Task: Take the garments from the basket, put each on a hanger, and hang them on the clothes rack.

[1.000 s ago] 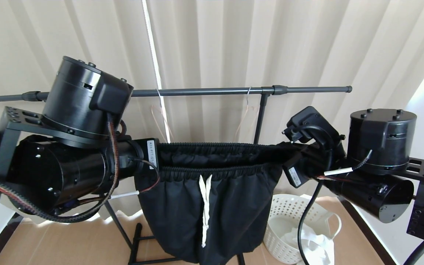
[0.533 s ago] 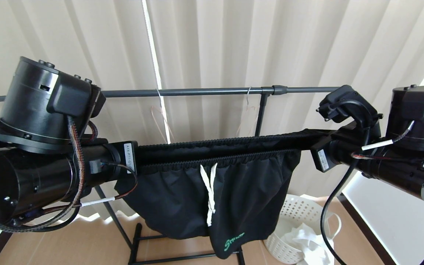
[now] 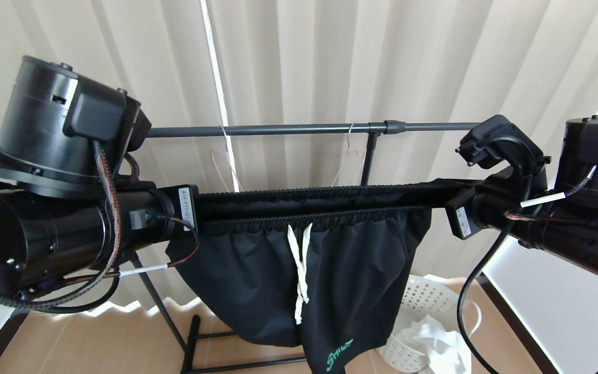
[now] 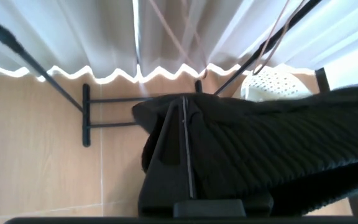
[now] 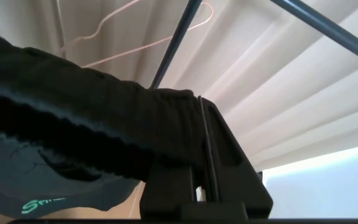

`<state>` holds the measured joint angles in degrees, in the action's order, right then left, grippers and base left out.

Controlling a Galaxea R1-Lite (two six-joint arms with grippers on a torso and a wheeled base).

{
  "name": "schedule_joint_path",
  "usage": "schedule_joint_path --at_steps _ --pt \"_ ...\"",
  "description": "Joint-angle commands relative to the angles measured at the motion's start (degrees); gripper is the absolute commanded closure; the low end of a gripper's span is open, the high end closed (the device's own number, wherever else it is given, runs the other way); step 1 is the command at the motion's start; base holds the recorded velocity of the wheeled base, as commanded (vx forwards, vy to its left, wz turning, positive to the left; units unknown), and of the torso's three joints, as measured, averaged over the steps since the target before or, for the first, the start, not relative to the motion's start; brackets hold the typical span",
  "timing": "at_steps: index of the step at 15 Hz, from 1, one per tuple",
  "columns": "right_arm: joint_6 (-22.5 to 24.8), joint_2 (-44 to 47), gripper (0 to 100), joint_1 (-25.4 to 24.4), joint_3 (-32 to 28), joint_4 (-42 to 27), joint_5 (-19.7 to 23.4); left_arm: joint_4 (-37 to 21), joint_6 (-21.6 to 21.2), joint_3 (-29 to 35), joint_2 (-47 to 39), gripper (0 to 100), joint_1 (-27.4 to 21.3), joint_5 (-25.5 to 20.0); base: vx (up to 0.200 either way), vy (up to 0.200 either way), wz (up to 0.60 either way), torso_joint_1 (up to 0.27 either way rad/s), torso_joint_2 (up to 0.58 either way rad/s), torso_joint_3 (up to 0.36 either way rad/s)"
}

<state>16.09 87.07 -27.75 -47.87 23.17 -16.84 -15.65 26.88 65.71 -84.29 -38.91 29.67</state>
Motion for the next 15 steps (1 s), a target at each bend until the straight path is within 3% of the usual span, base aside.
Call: schedule_joint_path --at_steps 1,3,4,7,11,15 --pt "0.08 -0.23 100 -3.19 1.73 -0.15 0.93 0.1 -0.69 5.75 -5.01 100 -0.11 -0.14 0.0 0.0 0.0 0.0 0.0 0.0" --pt "0.17 0.03 100 -7.06 3.31 -1.11 3.3 0.18 -1.22 12.69 -10.99 100 -0.11 -0.23 0.0 0.0 0.0 0.0 0.0 0.0" --pt "0.17 0.03 100 -7.06 3.31 -1.11 3.3 0.18 -1.22 12.69 -10.99 100 -0.11 -0.23 0.0 0.0 0.0 0.0 0.0 0.0" --pt "0.17 -1.99 100 -16.2 5.16 -4.98 6.2 0.1 -1.66 29.21 -21.27 100 0.15 -1.11 0.0 0.0 0.0 0.0 0.0 0.0" --pt "-1.06 -0.67 100 -28.68 6.3 -4.72 7.08 0.1 -1.57 37.65 -25.49 100 0.06 -6.56 0.0 0.0 0.0 0.0 0.0 0.0" --pt "-17.06 5.92 100 -36.68 -0.29 -3.93 6.2 0.27 -1.22 43.63 -28.57 100 0.59 -11.3 0.0 0.0 0.0 0.0 0.0 0.0"
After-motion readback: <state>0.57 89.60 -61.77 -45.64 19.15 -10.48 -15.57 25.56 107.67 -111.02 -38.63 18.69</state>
